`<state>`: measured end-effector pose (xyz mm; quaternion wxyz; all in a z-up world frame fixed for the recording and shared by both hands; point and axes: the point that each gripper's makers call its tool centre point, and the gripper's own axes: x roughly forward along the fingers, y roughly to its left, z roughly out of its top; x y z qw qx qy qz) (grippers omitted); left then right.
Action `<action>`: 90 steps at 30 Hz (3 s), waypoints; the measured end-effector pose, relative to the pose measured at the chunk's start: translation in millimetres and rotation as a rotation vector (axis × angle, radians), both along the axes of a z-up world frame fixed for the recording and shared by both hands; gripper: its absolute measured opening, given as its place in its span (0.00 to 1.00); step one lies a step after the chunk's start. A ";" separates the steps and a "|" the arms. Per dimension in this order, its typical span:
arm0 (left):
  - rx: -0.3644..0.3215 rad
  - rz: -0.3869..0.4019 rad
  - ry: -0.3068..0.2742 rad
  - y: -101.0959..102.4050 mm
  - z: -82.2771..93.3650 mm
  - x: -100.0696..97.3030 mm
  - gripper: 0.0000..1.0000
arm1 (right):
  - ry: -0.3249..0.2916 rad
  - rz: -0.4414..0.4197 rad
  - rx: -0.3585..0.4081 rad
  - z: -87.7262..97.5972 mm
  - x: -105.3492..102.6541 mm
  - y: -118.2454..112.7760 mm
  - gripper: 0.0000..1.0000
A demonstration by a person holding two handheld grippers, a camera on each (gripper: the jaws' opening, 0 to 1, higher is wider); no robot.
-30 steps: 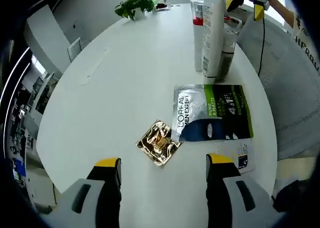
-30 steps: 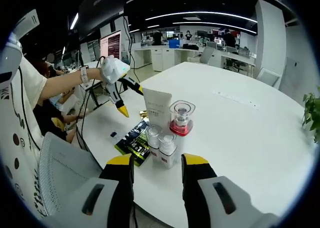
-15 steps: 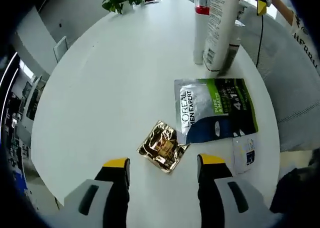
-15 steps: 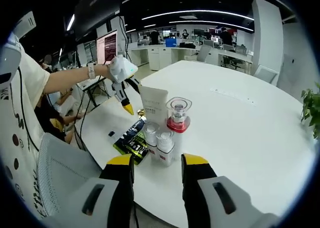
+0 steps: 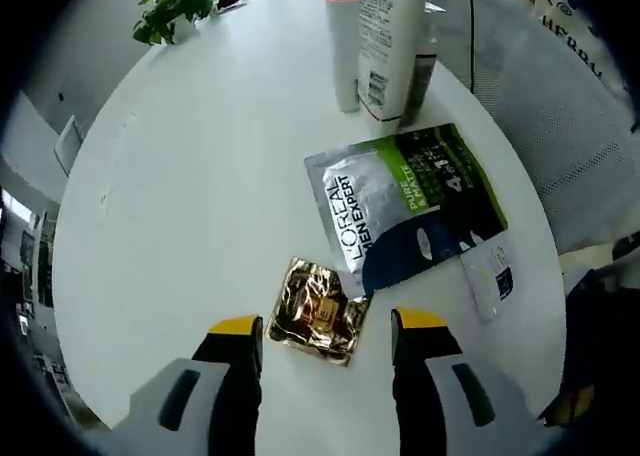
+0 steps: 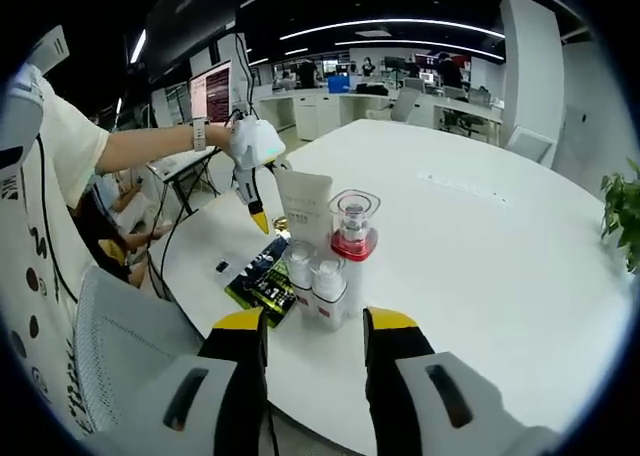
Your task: Arrange the skincare products in the storage area until every visible bottle or jar stands upright without overlapping.
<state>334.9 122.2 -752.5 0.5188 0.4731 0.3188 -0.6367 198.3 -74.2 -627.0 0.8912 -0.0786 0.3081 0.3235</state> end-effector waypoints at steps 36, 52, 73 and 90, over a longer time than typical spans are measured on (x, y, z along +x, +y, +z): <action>0.130 -0.099 0.032 5.3 -18.3 18.3 0.43 | 0.003 -0.010 0.007 -0.1 -1.6 -0.6 0.36; 0.190 -0.132 0.011 3.7 -20.0 19.4 0.34 | 0.003 -0.025 0.008 -1.1 -2.5 -5.5 0.35; 0.171 0.065 0.030 18.9 -20.6 13.1 0.32 | -0.005 -0.039 0.014 0.8 -4.7 -11.0 0.36; 0.176 0.195 0.083 36.2 -12.0 -10.5 0.32 | -0.019 -0.002 0.014 3.8 -3.7 -5.7 0.36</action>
